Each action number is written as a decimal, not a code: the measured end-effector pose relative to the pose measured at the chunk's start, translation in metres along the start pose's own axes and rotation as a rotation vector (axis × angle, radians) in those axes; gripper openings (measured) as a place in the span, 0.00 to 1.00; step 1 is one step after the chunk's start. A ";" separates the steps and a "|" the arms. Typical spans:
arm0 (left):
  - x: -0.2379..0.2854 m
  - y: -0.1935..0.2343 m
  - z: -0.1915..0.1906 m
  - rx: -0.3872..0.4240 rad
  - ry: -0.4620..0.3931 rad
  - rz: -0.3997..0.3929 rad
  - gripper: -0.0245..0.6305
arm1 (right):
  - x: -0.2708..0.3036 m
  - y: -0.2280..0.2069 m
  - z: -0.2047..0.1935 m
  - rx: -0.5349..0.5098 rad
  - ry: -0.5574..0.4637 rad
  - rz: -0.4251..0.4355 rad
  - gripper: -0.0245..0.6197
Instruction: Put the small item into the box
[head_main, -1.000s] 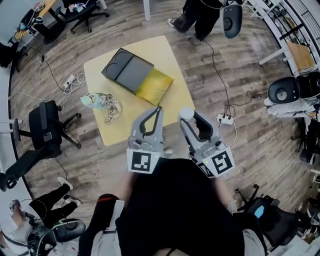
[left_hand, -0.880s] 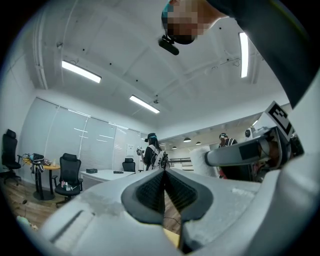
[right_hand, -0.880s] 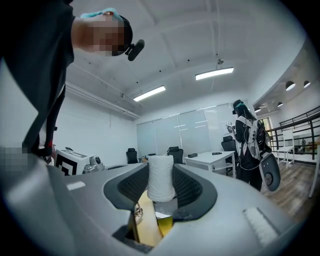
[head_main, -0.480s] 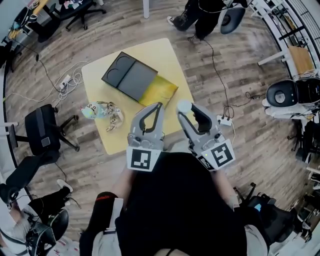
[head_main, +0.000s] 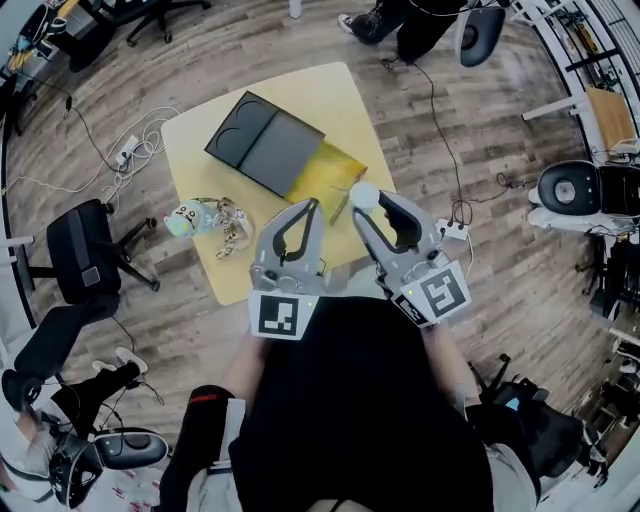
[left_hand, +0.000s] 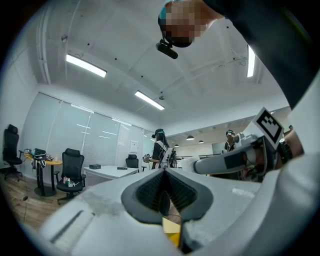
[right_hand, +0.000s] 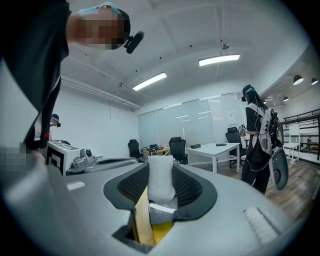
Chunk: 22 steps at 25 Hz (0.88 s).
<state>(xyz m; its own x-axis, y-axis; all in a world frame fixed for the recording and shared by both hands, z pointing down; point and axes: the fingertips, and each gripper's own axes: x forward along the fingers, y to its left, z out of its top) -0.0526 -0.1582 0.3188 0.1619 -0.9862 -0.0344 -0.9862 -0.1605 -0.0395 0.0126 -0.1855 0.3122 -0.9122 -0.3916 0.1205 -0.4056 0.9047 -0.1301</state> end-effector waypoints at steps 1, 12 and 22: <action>0.001 0.001 -0.001 -0.007 -0.005 0.004 0.04 | 0.004 -0.003 -0.003 0.002 0.006 0.002 0.28; 0.003 0.006 -0.032 -0.019 0.045 0.071 0.04 | 0.029 -0.025 -0.041 0.034 0.105 0.064 0.28; 0.006 0.008 -0.055 -0.034 0.084 0.143 0.04 | 0.045 -0.045 -0.101 0.076 0.244 0.094 0.28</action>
<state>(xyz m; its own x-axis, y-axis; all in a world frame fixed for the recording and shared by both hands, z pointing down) -0.0617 -0.1681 0.3735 0.0174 -0.9988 0.0464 -0.9998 -0.0177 -0.0063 -0.0040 -0.2272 0.4225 -0.9089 -0.2462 0.3366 -0.3314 0.9163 -0.2247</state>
